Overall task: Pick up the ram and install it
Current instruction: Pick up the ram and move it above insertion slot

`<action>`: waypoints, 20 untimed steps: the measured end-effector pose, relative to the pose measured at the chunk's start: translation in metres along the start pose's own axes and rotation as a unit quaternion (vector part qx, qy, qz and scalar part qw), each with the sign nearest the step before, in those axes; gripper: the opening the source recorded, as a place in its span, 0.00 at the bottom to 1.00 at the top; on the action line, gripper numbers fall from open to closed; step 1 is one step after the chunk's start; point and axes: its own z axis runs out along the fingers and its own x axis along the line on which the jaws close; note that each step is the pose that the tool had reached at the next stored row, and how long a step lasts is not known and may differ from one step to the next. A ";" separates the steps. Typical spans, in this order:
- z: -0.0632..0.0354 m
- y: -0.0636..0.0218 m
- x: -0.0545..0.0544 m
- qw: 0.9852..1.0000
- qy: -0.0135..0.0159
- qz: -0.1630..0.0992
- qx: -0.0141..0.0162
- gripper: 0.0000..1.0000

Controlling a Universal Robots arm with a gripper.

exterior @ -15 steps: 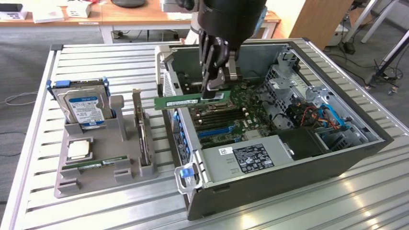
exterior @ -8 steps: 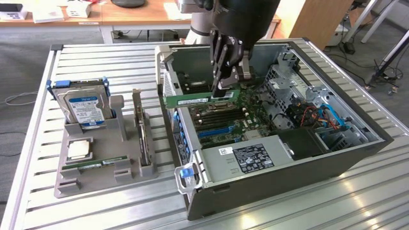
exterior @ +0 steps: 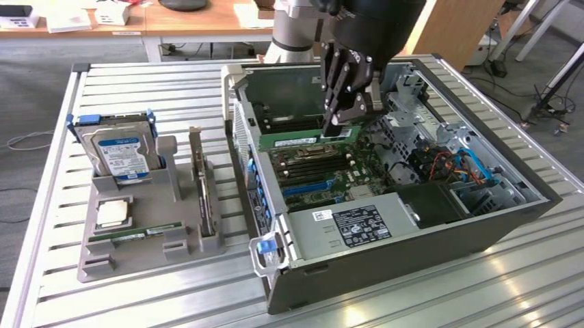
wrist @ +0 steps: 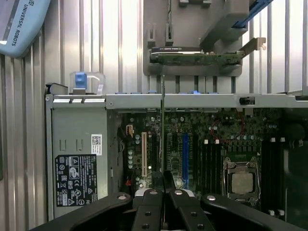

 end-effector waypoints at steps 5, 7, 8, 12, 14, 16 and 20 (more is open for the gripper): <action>-0.0006 -0.0143 0.000 1.000 0.000 0.000 0.000 0.12; -0.0008 -0.0198 -0.001 1.000 0.000 0.000 0.000 0.12; -0.0009 -0.0225 -0.001 1.000 0.000 0.000 0.000 0.12; -0.0014 -0.0342 -0.001 1.000 0.000 0.000 0.000 0.12; -0.0017 -0.0401 -0.001 1.000 0.000 0.000 0.000 0.12; -0.0019 -0.0464 -0.001 1.000 0.000 0.000 0.000 0.12; -0.0024 -0.0582 -0.002 1.000 0.000 -0.001 0.000 0.12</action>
